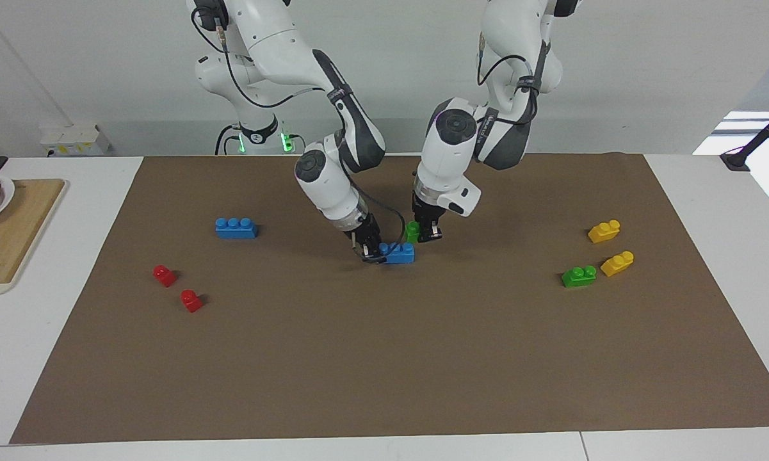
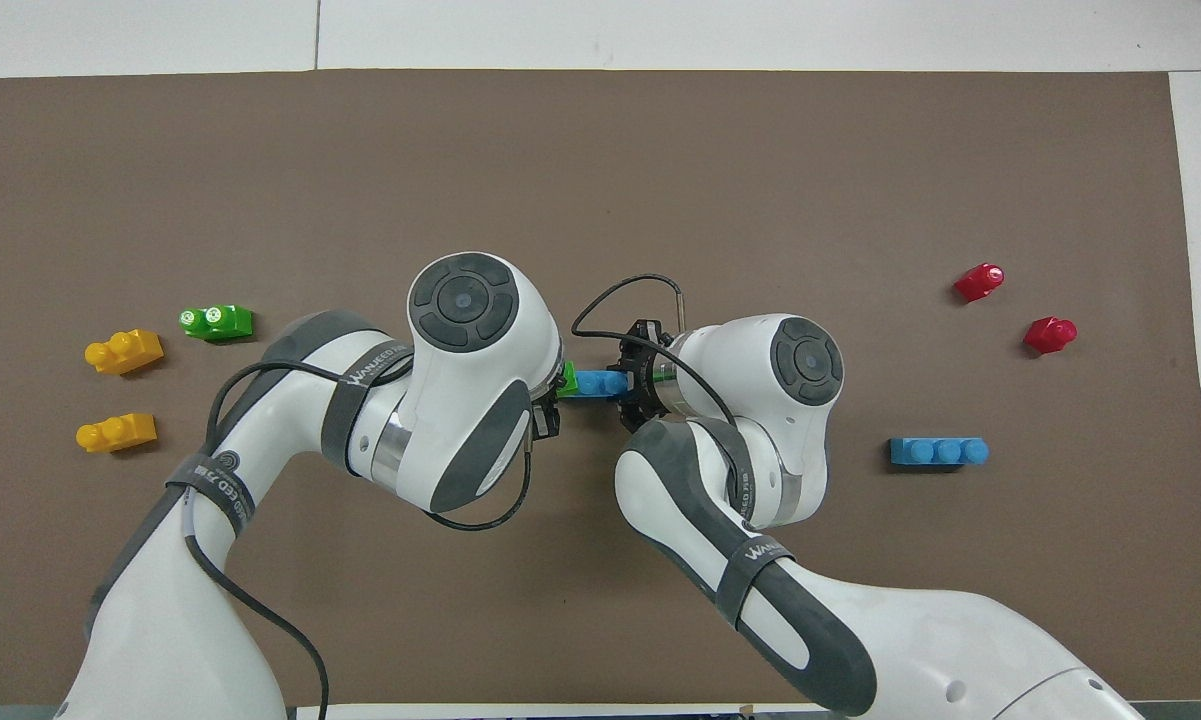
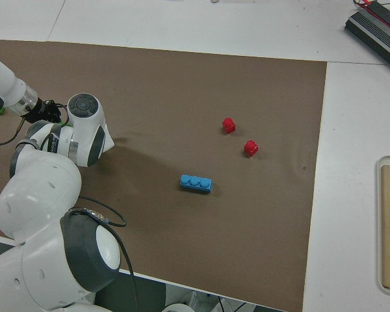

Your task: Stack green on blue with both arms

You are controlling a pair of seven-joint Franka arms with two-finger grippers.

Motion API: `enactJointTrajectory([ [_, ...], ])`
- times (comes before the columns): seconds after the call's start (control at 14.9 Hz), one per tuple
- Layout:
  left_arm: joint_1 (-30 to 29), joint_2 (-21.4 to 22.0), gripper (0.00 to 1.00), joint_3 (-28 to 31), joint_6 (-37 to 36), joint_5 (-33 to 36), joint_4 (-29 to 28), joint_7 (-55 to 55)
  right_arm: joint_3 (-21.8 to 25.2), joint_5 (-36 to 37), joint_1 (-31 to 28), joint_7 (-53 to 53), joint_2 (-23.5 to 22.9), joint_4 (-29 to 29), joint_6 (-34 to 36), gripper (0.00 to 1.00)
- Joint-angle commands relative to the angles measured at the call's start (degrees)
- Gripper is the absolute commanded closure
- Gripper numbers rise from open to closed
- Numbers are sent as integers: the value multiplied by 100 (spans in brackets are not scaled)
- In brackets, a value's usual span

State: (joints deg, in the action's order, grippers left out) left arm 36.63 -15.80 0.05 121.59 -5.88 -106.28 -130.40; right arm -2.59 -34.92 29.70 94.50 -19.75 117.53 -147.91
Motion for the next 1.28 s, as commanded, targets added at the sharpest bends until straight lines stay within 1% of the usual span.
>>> enactJointTrajectory([
  [0.0, 116, -133, 100, 74, 206, 70, 187, -126, -5, -173, 18, -178, 16, 174, -273, 100],
  [0.47, 169, -142, 100, 74, 646, 69, -14, -152, -5, -182, 9, -178, 16, 174, -273, 100],
  [1.01, 248, -107, 100, 83, 638, 69, -199, -152, -5, -375, -17, -187, 16, 174, -273, 100],
  [1.21, 248, -107, 100, 83, 831, 69, -287, -152, -5, -375, -17, -187, 16, 174, -273, 100],
])
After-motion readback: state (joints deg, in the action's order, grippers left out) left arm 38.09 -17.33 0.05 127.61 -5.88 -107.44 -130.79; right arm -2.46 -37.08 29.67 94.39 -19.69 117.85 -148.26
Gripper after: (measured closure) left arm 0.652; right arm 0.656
